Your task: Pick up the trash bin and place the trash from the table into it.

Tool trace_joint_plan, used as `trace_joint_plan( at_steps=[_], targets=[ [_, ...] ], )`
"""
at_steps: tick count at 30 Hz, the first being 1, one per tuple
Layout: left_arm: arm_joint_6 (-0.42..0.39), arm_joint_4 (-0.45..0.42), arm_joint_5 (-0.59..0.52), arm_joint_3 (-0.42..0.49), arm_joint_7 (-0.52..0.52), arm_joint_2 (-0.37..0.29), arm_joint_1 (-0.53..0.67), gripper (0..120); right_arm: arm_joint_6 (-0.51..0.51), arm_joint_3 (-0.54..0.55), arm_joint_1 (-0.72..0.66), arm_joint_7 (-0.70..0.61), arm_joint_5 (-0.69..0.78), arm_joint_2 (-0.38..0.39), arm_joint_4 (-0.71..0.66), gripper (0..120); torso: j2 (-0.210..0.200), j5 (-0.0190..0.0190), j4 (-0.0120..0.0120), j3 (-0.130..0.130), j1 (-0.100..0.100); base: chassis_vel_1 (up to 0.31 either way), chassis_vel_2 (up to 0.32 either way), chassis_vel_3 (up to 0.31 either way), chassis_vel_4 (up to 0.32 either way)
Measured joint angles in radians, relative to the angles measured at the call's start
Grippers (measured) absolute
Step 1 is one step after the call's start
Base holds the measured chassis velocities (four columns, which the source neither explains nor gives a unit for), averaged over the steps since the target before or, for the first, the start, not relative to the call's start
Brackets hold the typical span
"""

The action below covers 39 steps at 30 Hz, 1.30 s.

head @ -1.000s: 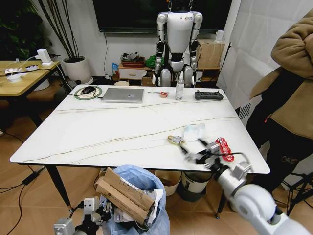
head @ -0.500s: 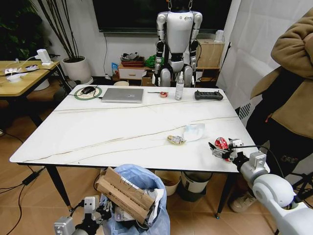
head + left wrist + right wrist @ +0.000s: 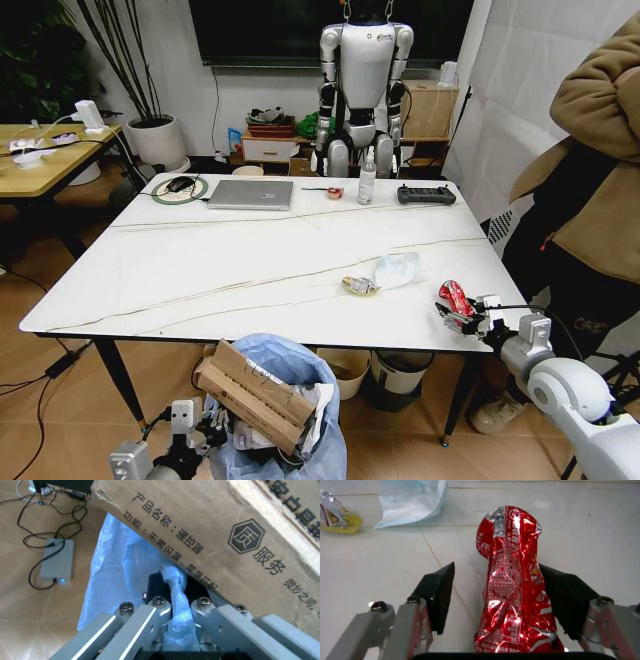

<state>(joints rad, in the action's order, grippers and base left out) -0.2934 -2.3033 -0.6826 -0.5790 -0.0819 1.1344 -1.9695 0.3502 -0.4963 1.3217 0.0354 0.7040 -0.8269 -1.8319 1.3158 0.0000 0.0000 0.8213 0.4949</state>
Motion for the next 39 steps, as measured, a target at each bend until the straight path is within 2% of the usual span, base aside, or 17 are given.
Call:
trace_joint_plan(
  at_steps=[3,6,9,11,17,21,24,27,29,31,33,36,39],
  targets=[
    [0.0,0.003,-0.003,0.0,0.0,-0.002,0.003,0,-0.003,0.003,0.005,0.006,-0.007,0.001,0.002,49,0.0,0.0,-0.0001,0.0,0.0,0.0,0.0,0.0,0.0],
    [0.0,0.004,-0.007,0.0,-0.001,-0.004,0.006,0,-0.005,0.006,0.008,0.008,-0.014,0.001,0.002,42,0.0,0.0,0.0,0.0,0.0,0.0,0.0,0.0,0.0],
    [0.0,0.006,-0.011,0.0,-0.003,-0.006,0.009,0,-0.011,0.009,0.011,0.012,-0.022,0.002,0.002,27,0.0,-0.0001,-0.0001,0.0,0.0,0.0,0.0,0.0,0.0],
    [-0.001,0.008,-0.012,0.001,-0.003,-0.006,0.01,0,-0.014,0.008,0.011,0.015,-0.022,0.003,0.001,22,0.0,-0.0001,0.0,0.0,0.0,0.0,0.0,0.0,0.0],
    [-0.001,0.013,-0.015,0.003,-0.003,-0.007,0.014,0,-0.035,0.001,0.01,0.033,0.005,0.01,-0.025,17,0.0,0.0001,0.0,0.0,0.0,0.0,0.0,0.0,0.0],
    [-0.002,0.014,-0.022,0.004,-0.004,-0.01,0.017,0,-0.087,-0.012,0.039,0.094,0.134,0.035,-0.165,17,0.0,-0.0001,-0.0002,0.0,0.0,0.0,0.0,0.0,0.0],
    [-0.002,0.014,-0.023,0.004,-0.004,-0.01,0.017,0,-0.106,-0.01,0.045,0.114,0.166,0.041,-0.208,17,0.0,-0.0005,-0.0001,0.0,0.0,0.0,0.0,0.0,0.0],
    [-0.003,0.01,-0.025,0.003,-0.005,-0.01,0.014,0,-0.161,0.042,0.055,0.167,0.254,0.05,-0.332,17,0.0,-0.0006,0.0,0.0,0.0,0.0,0.0,0.0,0.0],
    [-0.004,0.002,-0.025,0.003,-0.005,-0.009,0.009,0,-0.199,0.129,0.052,0.192,0.282,0.046,-0.393,17,0.0,-0.0002,0.0,0.0,0.0,0.0,0.0,0.0,0.0],
    [-0.004,-0.001,-0.025,0.002,-0.005,-0.008,0.007,0,-0.213,0.169,0.047,0.201,0.287,0.041,-0.408,17,0.0,-0.0001,0.0001,0.0,0.0,0.0,0.0,0.0,0.0],
    [-0.005,-0.005,-0.02,0.002,-0.005,-0.005,-0.003,0,-0.26,0.314,0.023,0.239,0.284,0.014,-0.409,17,0.0,0.0,0.0,0.0,0.0,0.0,0.0,0.0,0.0],
    [-0.005,-0.006,-0.014,0.003,-0.004,0.0,-0.008,0,-0.308,0.433,-0.011,0.286,0.25,-0.01,-0.361,17,0.0,0.0,0.0001,0.0,0.0,0.0,0.0,0.0,0.0],
    [-0.005,-0.006,-0.01,0.006,-0.004,0.004,-0.007,0,-0.329,0.482,-0.024,0.31,0.236,-0.022,-0.335,17,0.0,-0.0002,0.0001,0.0,0.0,0.0,0.0,0.0,0.0]
  ],
)
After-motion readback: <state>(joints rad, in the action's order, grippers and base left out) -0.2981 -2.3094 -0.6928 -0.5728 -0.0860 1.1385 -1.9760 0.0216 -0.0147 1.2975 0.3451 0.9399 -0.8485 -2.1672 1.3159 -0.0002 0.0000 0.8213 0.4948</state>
